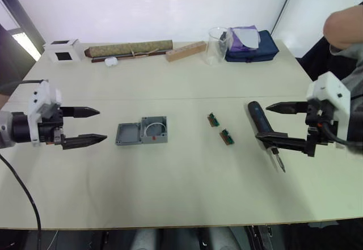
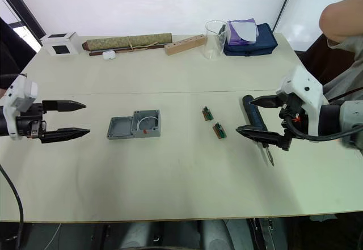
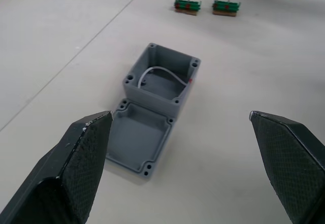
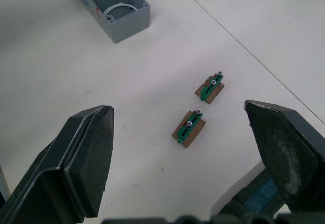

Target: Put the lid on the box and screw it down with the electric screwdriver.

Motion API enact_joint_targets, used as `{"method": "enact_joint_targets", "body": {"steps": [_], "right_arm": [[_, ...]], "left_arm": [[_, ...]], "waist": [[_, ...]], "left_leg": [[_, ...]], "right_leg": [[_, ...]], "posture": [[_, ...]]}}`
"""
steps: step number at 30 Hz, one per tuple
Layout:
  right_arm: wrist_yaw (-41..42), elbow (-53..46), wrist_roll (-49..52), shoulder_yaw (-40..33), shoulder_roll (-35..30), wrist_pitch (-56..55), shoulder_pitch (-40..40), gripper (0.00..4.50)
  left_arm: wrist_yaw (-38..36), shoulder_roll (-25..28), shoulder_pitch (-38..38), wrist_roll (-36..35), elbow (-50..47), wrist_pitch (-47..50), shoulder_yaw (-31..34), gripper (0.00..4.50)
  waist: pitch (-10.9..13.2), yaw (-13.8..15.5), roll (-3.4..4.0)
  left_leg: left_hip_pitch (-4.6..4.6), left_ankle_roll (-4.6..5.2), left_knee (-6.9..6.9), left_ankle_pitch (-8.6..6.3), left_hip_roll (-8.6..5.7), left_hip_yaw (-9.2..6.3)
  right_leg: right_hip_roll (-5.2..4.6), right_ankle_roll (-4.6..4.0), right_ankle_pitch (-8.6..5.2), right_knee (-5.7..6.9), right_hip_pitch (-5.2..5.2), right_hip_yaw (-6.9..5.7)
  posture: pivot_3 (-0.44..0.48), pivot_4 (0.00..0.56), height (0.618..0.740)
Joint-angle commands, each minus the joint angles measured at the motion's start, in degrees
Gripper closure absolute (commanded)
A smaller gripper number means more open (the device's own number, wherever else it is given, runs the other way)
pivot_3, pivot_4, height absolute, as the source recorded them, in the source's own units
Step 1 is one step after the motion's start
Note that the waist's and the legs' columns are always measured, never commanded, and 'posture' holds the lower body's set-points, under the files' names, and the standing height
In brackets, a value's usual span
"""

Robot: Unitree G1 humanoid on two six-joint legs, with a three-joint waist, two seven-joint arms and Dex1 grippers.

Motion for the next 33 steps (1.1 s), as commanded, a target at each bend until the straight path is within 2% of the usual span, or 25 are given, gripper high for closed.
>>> {"method": "enact_joint_targets", "body": {"steps": [1,12,19,25,29,33], "right_arm": [[-0.6,-0.1,0.3,-1.2,-0.9,-0.3,-0.4,0.00],[-2.4,0.0,0.5,-0.2,-1.9,1.7,-0.7,0.00],[-3.8,-0.4,0.9,0.8,-1.2,2.1,-1.4,0.00],[-5.2,-1.6,2.0,2.9,0.1,1.7,-3.0,0.00],[-6.4,-2.7,1.2,6.1,0.4,1.1,-4.0,0.00],[-7.8,-3.3,1.7,7.4,1.1,1.1,-5.3,0.00]], "left_arm": [[0.2,0.8,0.2,-1.0,-1.9,0.4,3.0,0.06],[1.3,0.4,0.0,-0.6,-3.1,0.3,2.6,0.06],[3.2,-0.8,-3.9,0.2,-2.8,0.9,-1.8,0.06],[0.2,-4.6,-13.0,4.0,-1.7,-1.9,-13.7,0.06],[-4.6,-10.5,-20.9,13.5,2.7,-10.8,-26.2,0.06],[-7.6,-16.1,-27.3,21.8,11.2,-19.2,-34.5,0.06]], "waist": [[0.0,0.0,0.00],[0.0,0.1,0.00],[0.0,0.1,0.00],[0.0,0.3,0.00],[0.0,0.3,-0.02],[0.0,0.1,-0.03]], "left_leg": [[0.00,0.00,0.00,0.00,0.00,0.00],[0.00,0.00,0.01,0.00,0.00,0.04],[0.01,0.00,0.02,0.00,0.00,0.05],[0.01,0.00,0.06,0.00,-0.03,0.07],[0.02,0.00,0.12,0.00,-0.17,0.06],[-0.05,0.00,0.15,0.00,-0.20,0.08]], "right_leg": [[0.00,0.00,0.00,0.00,0.00,0.00],[0.00,0.01,0.01,0.01,0.00,0.03],[0.02,0.02,0.01,0.03,0.00,0.04],[0.03,0.06,0.04,0.06,0.02,0.05],[0.07,0.06,0.05,0.07,0.07,0.05],[0.09,0.25,0.15,0.08,0.01,0.07]], "posture": [[0.000,0.150,0.736],[0.000,0.150,0.736],[0.000,0.150,0.736],[0.000,0.150,0.736],[0.000,0.150,0.736],[0.000,0.150,0.736]]}}
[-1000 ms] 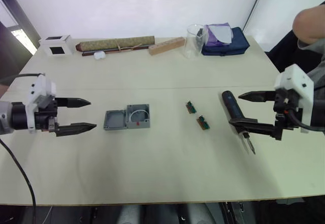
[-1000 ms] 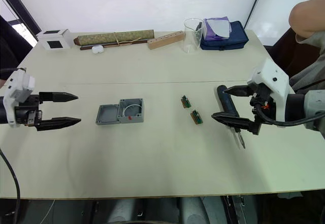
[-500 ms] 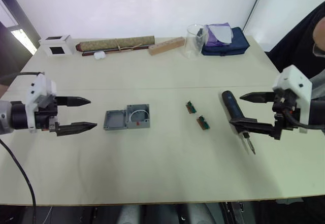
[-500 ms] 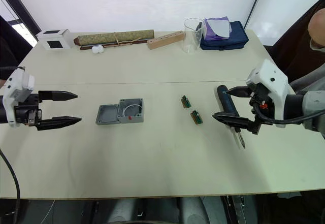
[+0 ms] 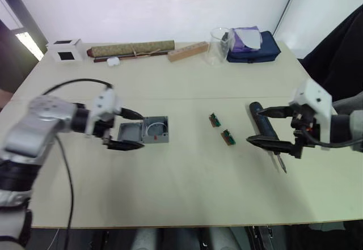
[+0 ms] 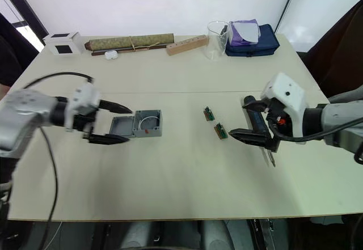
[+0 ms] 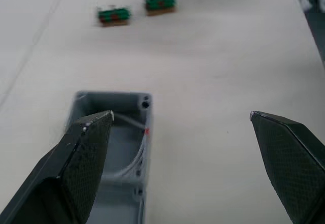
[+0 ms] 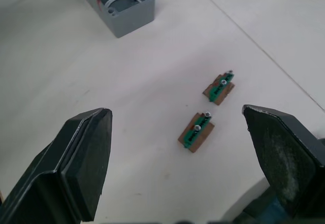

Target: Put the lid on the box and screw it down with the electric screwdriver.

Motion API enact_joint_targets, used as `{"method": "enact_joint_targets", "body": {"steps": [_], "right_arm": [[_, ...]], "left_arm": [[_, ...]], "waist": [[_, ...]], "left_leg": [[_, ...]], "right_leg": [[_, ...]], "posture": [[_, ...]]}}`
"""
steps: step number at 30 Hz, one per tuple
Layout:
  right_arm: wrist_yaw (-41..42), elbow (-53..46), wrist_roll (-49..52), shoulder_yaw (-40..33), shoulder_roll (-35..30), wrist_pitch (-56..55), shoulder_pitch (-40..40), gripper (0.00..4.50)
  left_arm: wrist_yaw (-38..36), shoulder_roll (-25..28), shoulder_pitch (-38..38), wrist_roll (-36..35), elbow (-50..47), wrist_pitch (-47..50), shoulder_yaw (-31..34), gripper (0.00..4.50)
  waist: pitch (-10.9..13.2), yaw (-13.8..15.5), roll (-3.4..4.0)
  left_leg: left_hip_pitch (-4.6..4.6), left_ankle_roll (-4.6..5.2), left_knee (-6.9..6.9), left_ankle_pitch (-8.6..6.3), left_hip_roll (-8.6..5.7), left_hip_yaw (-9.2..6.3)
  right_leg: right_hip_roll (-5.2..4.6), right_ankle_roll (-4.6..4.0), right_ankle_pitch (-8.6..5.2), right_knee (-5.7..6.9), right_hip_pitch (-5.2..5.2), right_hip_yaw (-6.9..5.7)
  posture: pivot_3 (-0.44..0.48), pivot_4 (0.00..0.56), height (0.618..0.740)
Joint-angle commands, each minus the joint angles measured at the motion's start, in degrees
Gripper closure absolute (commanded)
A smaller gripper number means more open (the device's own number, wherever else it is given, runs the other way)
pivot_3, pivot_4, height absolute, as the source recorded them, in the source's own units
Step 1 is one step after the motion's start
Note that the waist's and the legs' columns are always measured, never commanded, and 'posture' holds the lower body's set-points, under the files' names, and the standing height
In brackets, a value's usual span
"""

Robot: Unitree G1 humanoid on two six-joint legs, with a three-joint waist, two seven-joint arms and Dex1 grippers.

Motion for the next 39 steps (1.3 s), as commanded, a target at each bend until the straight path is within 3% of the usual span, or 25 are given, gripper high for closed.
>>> {"method": "enact_joint_targets", "body": {"steps": [1,8,12,20,21,32,39], "right_arm": [[-1.5,-1.5,0.7,-0.4,0.5,-0.6,-2.0,0.00],[-4.0,-3.9,3.3,-2.9,0.9,1.4,-0.8,0.00],[-5.8,-5.3,4.8,-4.3,1.5,2.3,0.3,0.00],[-8.2,-6.5,6.5,-5.4,1.6,2.7,1.4,0.00],[-8.4,-6.4,6.6,-5.4,1.5,2.7,1.3,0.00],[-11.3,-6.9,8.4,-5.5,1.7,2.7,1.0,0.00],[-13.5,-7.9,9.3,-6.8,1.7,3.1,2.5,0.00]], "left_arm": [[-2.7,-3.3,-5.6,9.5,8.1,-10.9,-6.5,0.06],[-5.5,-8.5,-10.1,17.2,21.9,-23.2,-11.1,0.06],[-5.4,-10.6,-11.4,19.5,26.7,-26.7,-11.6,1.06],[-6.8,-14.4,-14.1,20.2,31.1,-30.1,-10.7,4.28],[-7.4,-14.9,-14.7,20.1,31.3,-30.3,-10.8,4.43],[-11.1,-27.8,-25.5,23.8,44.8,-42.2,-16.7,4.43],[-10.0,-32.7,-30.5,27.0,55.2,-45.4,-17.8,4.43]], "waist": [[0.0,0.0,0.00],[0.0,0.0,0.00],[0.0,0.2,-0.01],[0.0,0.1,-0.01],[0.0,0.1,-0.01],[0.0,0.4,-0.01],[0.0,0.1,-0.01]], "left_leg": [[0.01,0.00,0.00,0.00,0.00,0.00],[0.00,0.01,0.01,0.00,0.03,-0.04],[-0.01,0.01,0.03,0.00,0.03,-0.06],[-0.07,0.01,0.11,0.00,0.02,-0.11],[-0.07,0.01,0.11,0.00,0.02,-0.11],[-0.39,0.02,0.35,0.01,-0.11,-0.34],[-0.72,0.12,0.69,-0.05,-0.12,-0.41]], "right_leg": [[0.01,0.01,0.01,0.03,-0.01,0.00],[0.07,0.02,0.01,0.09,-0.03,-0.01],[0.05,0.02,0.01,0.11,-0.02,-0.01],[0.03,0.04,0.02,0.12,-0.02,-0.03],[0.04,0.04,0.02,0.13,-0.02,-0.03],[0.01,0.17,0.10,0.14,-0.09,-0.13],[0.07,0.20,0.13,0.47,-0.46,-0.14]], "posture": [[0.000,0.150,0.736],[0.000,0.150,0.736],[0.000,0.150,0.736],[0.000,0.150,0.736],[0.000,0.150,0.736],[0.000,0.150,0.736],[0.000,0.150,0.736]]}}
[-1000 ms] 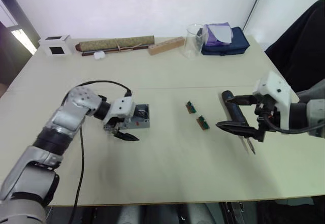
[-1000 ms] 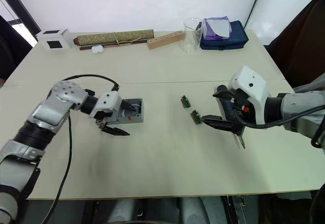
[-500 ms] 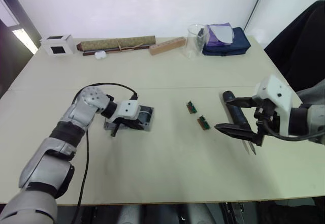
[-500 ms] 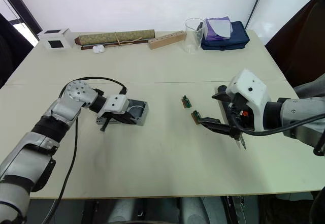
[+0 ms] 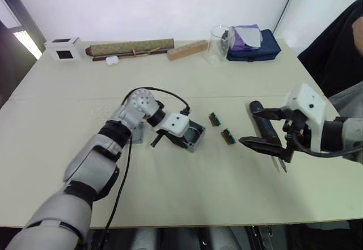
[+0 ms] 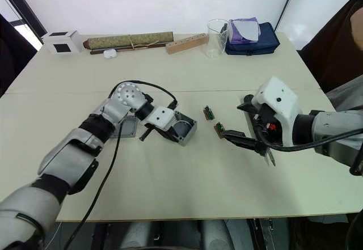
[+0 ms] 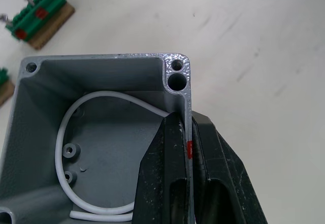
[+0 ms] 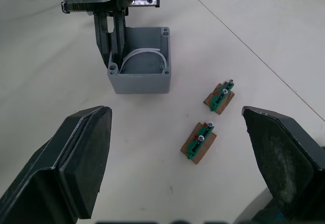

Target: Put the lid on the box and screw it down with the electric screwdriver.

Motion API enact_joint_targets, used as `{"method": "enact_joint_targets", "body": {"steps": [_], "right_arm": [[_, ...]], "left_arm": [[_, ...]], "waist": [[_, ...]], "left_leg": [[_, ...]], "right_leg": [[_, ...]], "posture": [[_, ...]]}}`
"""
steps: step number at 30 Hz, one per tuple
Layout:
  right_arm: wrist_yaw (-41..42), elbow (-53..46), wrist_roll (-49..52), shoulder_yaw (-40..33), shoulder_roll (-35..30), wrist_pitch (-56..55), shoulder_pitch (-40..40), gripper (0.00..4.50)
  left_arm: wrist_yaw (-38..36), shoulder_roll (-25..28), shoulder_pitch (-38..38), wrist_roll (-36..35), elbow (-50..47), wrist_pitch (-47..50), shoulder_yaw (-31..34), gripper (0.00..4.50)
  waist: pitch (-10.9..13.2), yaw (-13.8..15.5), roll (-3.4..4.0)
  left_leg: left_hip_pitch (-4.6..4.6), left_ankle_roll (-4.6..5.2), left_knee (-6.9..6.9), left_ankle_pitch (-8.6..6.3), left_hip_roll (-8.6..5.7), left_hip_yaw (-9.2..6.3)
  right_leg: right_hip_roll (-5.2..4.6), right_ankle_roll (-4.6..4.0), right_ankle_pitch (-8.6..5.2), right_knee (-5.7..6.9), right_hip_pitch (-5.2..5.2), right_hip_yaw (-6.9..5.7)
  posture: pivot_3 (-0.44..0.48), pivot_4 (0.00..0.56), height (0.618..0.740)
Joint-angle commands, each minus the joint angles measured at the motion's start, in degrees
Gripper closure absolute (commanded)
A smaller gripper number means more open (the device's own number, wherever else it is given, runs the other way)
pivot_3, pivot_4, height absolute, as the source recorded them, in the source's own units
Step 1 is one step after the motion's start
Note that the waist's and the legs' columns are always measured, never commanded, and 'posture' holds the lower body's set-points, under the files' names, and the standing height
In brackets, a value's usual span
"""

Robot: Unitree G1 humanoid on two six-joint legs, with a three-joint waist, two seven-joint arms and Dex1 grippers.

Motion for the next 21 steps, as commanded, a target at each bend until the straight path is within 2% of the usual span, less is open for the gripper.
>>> {"method": "enact_joint_targets", "body": {"steps": [1,3,7,11,12,13,15,16,18,21], "right_arm": [[-1.2,-1.5,1.4,-2.8,0.1,-0.1,-0.1,0.00],[-1.7,-1.6,1.6,-2.9,0.1,-0.1,0.1,0.00],[-2.2,-1.7,2.0,-3.1,0.0,-0.3,0.3,0.00],[-2.0,-1.3,1.9,-2.3,-0.3,-0.9,-0.2,0.00],[-1.8,-0.9,2.0,-1.9,-0.3,-1.0,-0.7,0.00],[-1.6,-0.6,2.0,-1.3,-0.2,-1.3,-1.4,0.00],[-0.8,0.5,1.2,0.8,0.0,-2.3,-2.7,0.00],[-0.6,0.8,0.8,1.7,0.1,-2.6,-3.2,0.00],[0.1,1.7,-0.1,3.7,0.3,-3.5,-4.4,0.00],[1.3,2.9,-0.9,6.1,0.6,-4.6,-5.9,0.00]], "left_arm": [[1.3,-1.0,-3.3,2.5,3.7,-3.3,0.5,4.43],[2.7,-1.7,-4.2,3.6,5.7,-3.1,0.8,4.43],[2.0,-2.2,-5.0,3.4,6.9,-1.1,2.1,3.32],[-0.2,-1.0,-4.4,-1.0,2.4,3.7,5.3,1.96],[-0.2,0.8,-3.8,-2.9,-0.5,5.8,6.0,1.90],[-0.2,3.0,-2.7,-5.0,-4.1,9.0,7.3,1.31],[0.5,7.9,0.6,-7.6,-11.3,16.2,12.7,1.01],[1.3,9.6,2.0,-8.6,-14.5,19.4,14.3,0.54],[6.5,14.1,7.5,-10.1,-23.9,28.1,18.5,0.06],[15.5,18.1,14.5,-10.6,-35.0,39.2,23.7,0.06]], "waist": [[0.0,0.2,0.00],[0.0,0.2,0.00],[0.0,0.1,0.00],[0.0,0.2,0.00],[0.0,0.2,0.00],[0.0,0.2,0.00],[0.0,-0.3,0.00],[0.0,-0.9,0.01],[0.0,-1.5,0.04],[0.0,-1.5,0.08]], "left_leg": [[0.00,0.00,0.02,0.00,0.00,-0.01],[-0.03,0.00,0.08,0.00,-0.01,-0.01],[-0.04,0.00,0.13,0.00,-0.03,-0.01],[-0.05,0.00,0.13,0.00,-0.02,-0.04],[-0.05,0.00,0.13,0.00,-0.02,-0.04],[-0.05,0.00,0.13,0.00,-0.02,-0.04],[-0.05,0.00,0.13,0.00,-0.02,-0.04],[-0.05,0.00,0.13,0.00,0.04,-0.04],[-0.01,0.01,0.10,0.00,0.17,-0.10],[0.04,0.01,0.08,-0.01,0.22,-0.23]], "right_leg": [[0.00,0.00,0.00,0.01,0.00,0.00],[-0.01,0.00,0.00,0.01,0.00,0.00],[-0.03,0.05,0.03,0.01,0.02,0.01],[-0.01,0.05,0.03,0.02,0.02,0.00],[-0.02,0.05,0.03,0.02,0.02,0.00],[-0.02,0.05,0.03,0.02,0.02,0.00],[-0.04,0.05,0.03,0.02,0.02,0.00],[0.00,0.05,0.03,0.04,-0.01,0.02],[0.12,-0.01,0.05,0.17,-0.08,0.04],[0.10,-0.03,0.03,0.27,-0.09,0.04]], "posture": [[0.000,0.150,0.736],[0.000,0.150,0.736],[0.000,0.150,0.736],[0.000,0.150,0.736],[0.000,0.150,0.736],[0.000,0.150,0.736],[0.000,0.150,0.736],[0.000,0.150,0.736],[0.000,0.150,0.736],[0.000,0.150,0.736]]}}
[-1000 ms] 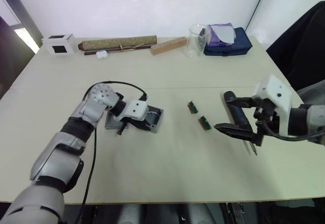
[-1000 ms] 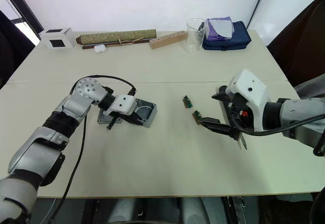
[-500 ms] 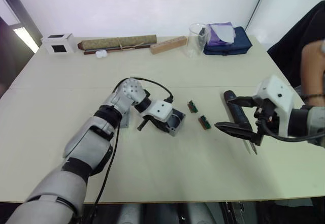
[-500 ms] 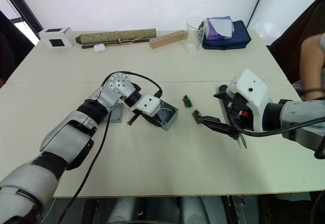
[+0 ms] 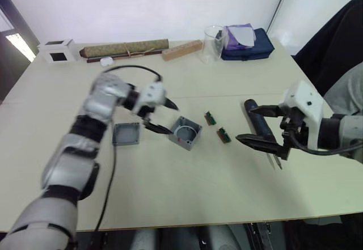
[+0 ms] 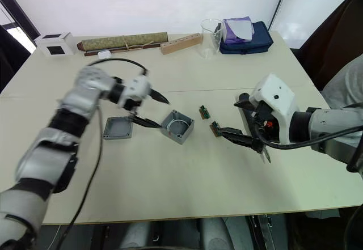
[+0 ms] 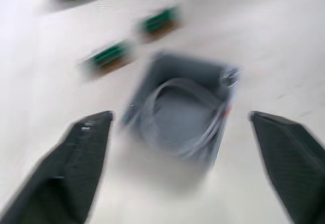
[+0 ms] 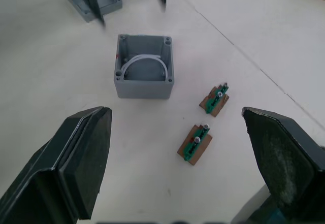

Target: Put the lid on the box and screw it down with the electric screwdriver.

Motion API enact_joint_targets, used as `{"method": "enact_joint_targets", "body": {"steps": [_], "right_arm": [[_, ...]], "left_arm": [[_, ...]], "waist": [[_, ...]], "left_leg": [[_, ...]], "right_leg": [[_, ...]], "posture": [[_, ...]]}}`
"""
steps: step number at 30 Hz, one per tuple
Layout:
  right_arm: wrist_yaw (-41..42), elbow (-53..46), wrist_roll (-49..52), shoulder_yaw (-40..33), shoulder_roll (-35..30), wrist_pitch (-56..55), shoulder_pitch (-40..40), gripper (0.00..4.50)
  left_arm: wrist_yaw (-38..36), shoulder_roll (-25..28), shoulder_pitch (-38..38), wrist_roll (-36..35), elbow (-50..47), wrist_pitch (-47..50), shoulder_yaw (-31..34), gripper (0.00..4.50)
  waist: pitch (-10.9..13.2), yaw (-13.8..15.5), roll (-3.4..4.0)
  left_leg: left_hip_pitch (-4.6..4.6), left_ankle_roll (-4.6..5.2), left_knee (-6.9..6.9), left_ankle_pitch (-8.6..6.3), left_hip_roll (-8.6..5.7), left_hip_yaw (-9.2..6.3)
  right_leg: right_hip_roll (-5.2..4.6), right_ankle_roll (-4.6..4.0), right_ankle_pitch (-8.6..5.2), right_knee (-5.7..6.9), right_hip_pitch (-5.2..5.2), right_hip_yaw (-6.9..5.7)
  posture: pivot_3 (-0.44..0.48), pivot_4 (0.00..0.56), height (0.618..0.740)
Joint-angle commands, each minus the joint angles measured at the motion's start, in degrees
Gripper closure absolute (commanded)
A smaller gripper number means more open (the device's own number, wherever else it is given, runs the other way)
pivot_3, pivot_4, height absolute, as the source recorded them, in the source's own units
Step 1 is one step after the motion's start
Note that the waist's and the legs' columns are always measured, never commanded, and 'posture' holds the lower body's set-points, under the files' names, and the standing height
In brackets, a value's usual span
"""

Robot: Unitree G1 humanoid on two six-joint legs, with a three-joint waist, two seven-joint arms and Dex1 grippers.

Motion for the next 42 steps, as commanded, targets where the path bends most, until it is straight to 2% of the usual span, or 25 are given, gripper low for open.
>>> {"method": "enact_joint_targets", "body": {"steps": [1,3,5,10,18,28,29,31,32,35,40,42], "right_arm": [[2.1,1.1,-1.5,2.7,0.6,-2.7,-3.3,0.00],[4.2,2.5,-3.0,5.6,0.7,-4.0,-5.6,0.00],[6.1,3.9,-4.3,7.7,0.7,-4.9,-7.5,0.00],[9.7,6.9,-7.5,11.4,1.1,-7.0,-10.9,0.00],[12.6,8.2,-10.0,12.8,1.5,-7.4,-12.9,0.00],[12.4,7.0,-10.4,11.1,1.2,-5.9,-12.3,0.00],[12.3,6.7,-10.3,10.7,1.1,-5.7,-12.1,0.00],[12.2,6.3,-10.0,10.0,0.9,-5.3,-11.6,0.00],[12.1,6.1,-10.0,9.6,0.8,-5.1,-11.3,0.00],[11.8,5.6,-9.8,8.8,0.9,-4.5,-10.9,0.00],[11.1,5.0,-9.5,7.8,1.2,-3.7,-9.8,0.00],[10.2,4.6,-8.7,6.9,1.9,-2.8,-9.3,0.00]], "left_arm": [[14.3,1.8,7.5,-1.5,-15.4,17.5,8.1,0.06],[26.0,1.5,13.5,1.1,-24.1,28.8,13.5,0.06],[34.5,0.5,17.3,2.7,-30.5,38.7,17.2,0.06],[45.2,-2.6,24.2,1.5,-42.0,53.7,22.6,0.06],[55.0,-6.9,29.8,0.6,-43.9,56.2,24.4,0.06],[61.5,-9.9,31.5,-1.2,-35.5,50.6,25.2,0.06],[61.9,-10.1,31.3,-1.5,-34.8,51.1,25.8,0.55],[62.6,-10.2,31.3,-2.5,-34.0,52.4,26.7,1.03],[62.8,-10.2,31.4,-3.0,-33.9,53.3,27.1,1.55],[63.1,-9.9,31.6,-4.5,-33.8,55.3,27.5,2.49],[64.5,-10.2,29.0,-6.6,-33.1,56.6,28.1,4.39],[64.6,-10.3,26.2,-7.6,-32.0,55.5,28.1,4.46]], "waist": [[0.0,0.3,-0.01],[0.0,0.6,-0.03],[0.0,0.6,-0.08],[0.0,1.6,-0.07],[0.0,1.9,-0.07],[0.0,1.8,-0.07],[0.0,1.8,-0.07],[0.0,1.8,-0.08],[0.0,1.8,-0.07],[0.0,1.6,-0.05],[-0.1,1.5,-0.03],[-0.1,1.6,-0.03]], "left_leg": [[-0.01,0.00,0.02,0.00,0.04,-0.03],[-0.04,-0.01,0.14,0.00,0.00,-0.03],[-0.06,-0.01,0.23,0.00,-0.03,-0.04],[-0.05,-0.01,0.23,0.01,-0.09,0.05],[-0.05,-0.07,0.23,0.03,-0.12,0.10],[-0.02,-0.07,0.22,0.04,-0.18,0.15],[-0.02,-0.07,0.23,0.04,-0.19,0.15],[-0.02,-0.07,0.23,0.04,-0.19,0.15],[-0.02,-0.07,0.22,0.04,-0.19,0.14],[0.02,-0.07,0.22,0.04,-0.18,0.16],[0.07,-0.07,0.22,0.04,-0.16,0.20],[0.07,-0.08,0.22,0.04,-0.16,0.18]], "right_leg": [[-0.03,0.00,0.00,0.05,0.00,-0.01],[-0.13,0.02,0.01,0.09,0.01,-0.03],[-0.17,0.04,0.02,0.10,0.01,-0.04],[-0.15,0.04,0.02,0.13,0.02,-0.08],[-0.19,0.02,0.03,0.13,0.02,-0.10],[-0.22,-0.02,0.06,0.14,0.02,-0.09],[-0.22,-0.02,0.06,0.14,0.02,-0.09],[-0.22,-0.02,0.06,0.15,0.02,-0.09],[-0.22,-0.02,0.06,0.15,0.02,-0.09],[-0.21,-0.02,0.06,0.17,0.03,-0.08],[-0.16,-0.05,0.07,0.23,0.03,-0.07],[-0.14,-0.05,0.07,0.23,0.03,-0.07]], "posture": [[0.000,0.150,0.736],[0.000,0.150,0.736],[0.000,0.150,0.736],[0.000,0.150,0.736],[0.000,0.150,0.736],[0.000,0.150,0.736],[0.000,0.150,0.736],[0.000,0.150,0.736],[0.000,0.150,0.736],[0.000,0.150,0.736],[0.000,0.150,0.736],[0.000,0.150,0.736]]}}
